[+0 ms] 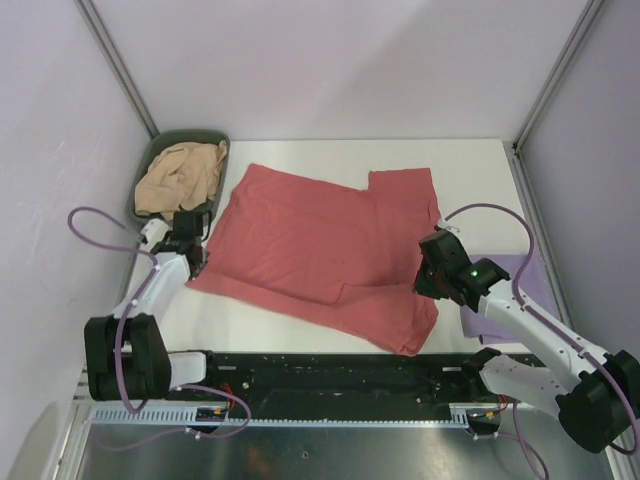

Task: Fold and stack the t-shirts
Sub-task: Grap the side of the flattened tshirt closest away from the robot with both arms, then fold the flattened tshirt in 1/3 of the way

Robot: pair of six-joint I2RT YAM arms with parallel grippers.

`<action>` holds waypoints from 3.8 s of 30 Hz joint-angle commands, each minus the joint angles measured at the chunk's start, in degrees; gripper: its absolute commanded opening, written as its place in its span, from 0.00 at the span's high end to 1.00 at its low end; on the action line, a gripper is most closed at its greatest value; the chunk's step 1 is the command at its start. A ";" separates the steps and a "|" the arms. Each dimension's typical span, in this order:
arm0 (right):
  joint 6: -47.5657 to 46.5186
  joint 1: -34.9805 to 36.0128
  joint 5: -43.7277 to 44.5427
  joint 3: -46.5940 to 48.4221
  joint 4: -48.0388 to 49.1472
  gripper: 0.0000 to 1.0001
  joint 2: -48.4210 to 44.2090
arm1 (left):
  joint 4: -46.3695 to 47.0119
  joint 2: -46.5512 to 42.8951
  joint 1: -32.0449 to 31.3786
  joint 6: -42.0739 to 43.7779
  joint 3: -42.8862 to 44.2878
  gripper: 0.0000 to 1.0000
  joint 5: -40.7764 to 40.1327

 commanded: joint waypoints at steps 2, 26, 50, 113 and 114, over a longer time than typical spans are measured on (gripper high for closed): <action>1.83 0.35 5.24 2.37 2.12 1.00 -1.98 | 1.41 5.45 -2.20 5.06 7.46 1.00 -1.93; -7.20 -7.57 10.96 12.39 6.24 1.00 10.96 | 1.95 22.50 -8.13 9.25 20.07 1.00 0.40; -7.17 -8.13 10.08 8.81 7.88 1.00 8.99 | 1.87 26.43 -8.11 12.21 25.30 1.00 -0.87; 4.00 -6.77 -4.07 -8.02 1.14 0.58 -1.14 | 8.36 5.67 -7.93 10.25 2.87 0.42 19.75; 4.72 -6.35 -4.09 -8.88 1.03 0.58 -1.79 | 8.35 5.75 -7.93 10.24 2.80 0.42 19.86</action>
